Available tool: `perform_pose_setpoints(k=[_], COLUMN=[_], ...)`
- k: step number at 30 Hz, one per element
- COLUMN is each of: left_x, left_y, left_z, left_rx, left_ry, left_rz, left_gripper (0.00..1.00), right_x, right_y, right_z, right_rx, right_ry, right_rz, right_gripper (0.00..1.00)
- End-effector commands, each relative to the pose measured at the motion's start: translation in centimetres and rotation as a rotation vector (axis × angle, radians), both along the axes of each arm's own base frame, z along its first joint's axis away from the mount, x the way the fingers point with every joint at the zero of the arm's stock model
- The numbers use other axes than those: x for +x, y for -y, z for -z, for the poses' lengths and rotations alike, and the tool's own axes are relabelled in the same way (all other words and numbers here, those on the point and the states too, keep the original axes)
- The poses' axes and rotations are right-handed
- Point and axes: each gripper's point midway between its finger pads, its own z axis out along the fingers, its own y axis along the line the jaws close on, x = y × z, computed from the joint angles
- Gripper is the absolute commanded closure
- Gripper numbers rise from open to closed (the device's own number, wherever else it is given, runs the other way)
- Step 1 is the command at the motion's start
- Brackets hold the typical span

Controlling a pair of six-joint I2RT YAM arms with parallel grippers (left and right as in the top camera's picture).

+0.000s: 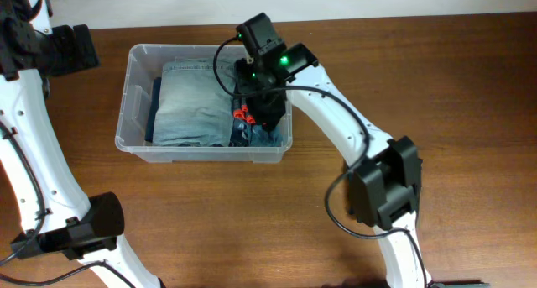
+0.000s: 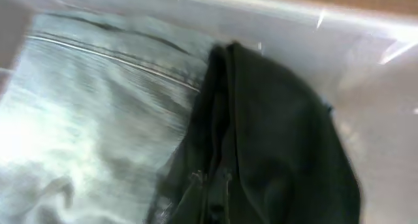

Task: Pack container
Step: 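Open the right gripper and withdraw it to the right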

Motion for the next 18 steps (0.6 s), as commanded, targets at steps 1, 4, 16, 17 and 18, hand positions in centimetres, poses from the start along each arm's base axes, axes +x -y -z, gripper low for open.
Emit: perform_pose_setpoints(k=[1, 4, 16, 17, 18], left_x=[-0.5, -0.5, -0.5, -0.5, -0.5], left_y=[0.0, 0.0, 0.0, 0.0, 0.0], left_z=[-1.4, -1.4, -1.4, -1.4, -1.4], left_rx=[0.007, 0.007, 0.007, 0.007, 0.007], left_ry=[0.039, 0.039, 0.039, 0.039, 0.039], left_rz=[-0.011, -0.011, -0.011, -0.011, -0.011], left_gripper=[0.00, 0.00, 0.00, 0.00, 0.00], right_x=[-0.3, -1.7, -0.6, -0.6, -0.7], right_y=[-0.2, -0.3, 1.3, 1.8, 2.3], right_z=[6.4, 11.2, -0.6, -2.7, -4.8], right_rx=[-0.012, -0.030, -0.052, -0.053, -0.051], right_ry=[-0.135, -0.258, -0.075, -0.044, -0.017], right_rz=[0.111, 0.133, 0.069, 0.055, 0.046], right_gripper=[0.96, 0.96, 0.95, 0.94, 0.89])
